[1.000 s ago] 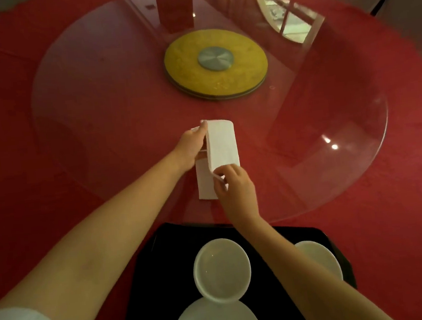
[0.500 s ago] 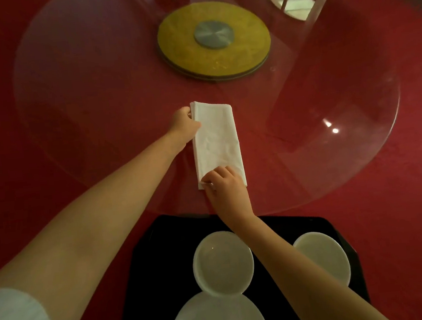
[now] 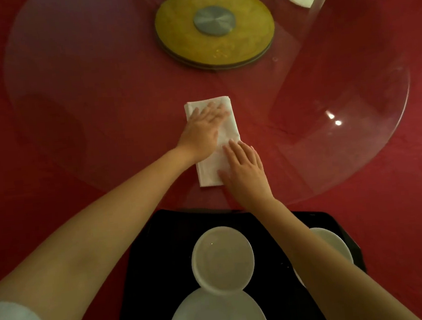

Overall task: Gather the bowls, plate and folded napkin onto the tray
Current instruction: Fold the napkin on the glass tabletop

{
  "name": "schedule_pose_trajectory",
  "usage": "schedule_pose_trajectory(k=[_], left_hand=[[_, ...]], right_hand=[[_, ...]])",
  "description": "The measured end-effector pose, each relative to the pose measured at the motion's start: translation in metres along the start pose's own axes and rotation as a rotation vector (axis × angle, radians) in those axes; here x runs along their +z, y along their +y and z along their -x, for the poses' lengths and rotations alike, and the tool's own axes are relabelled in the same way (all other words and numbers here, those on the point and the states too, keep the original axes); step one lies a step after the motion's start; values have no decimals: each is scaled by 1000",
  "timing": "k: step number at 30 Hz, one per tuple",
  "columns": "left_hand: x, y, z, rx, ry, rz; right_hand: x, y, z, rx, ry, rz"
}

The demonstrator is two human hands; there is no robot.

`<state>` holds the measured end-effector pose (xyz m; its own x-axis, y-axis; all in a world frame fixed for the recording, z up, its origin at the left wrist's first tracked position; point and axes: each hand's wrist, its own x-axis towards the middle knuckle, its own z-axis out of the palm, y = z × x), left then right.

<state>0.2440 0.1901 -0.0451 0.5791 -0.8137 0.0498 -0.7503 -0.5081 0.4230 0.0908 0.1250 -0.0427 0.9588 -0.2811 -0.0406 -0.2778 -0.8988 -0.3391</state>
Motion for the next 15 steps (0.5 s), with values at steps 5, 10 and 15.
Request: schedule_pose_trajectory(k=[5, 10, 15], left_hand=[[14, -13, -9, 56, -273, -248], [21, -16, -11, -13, -209, -291], [20, -26, -8, -166, -82, -282]], right_hand=[[15, 12, 5, -45, -112, 65], [12, 19, 15, -64, -139, 90], [11, 23, 31, -57, -142, 90]])
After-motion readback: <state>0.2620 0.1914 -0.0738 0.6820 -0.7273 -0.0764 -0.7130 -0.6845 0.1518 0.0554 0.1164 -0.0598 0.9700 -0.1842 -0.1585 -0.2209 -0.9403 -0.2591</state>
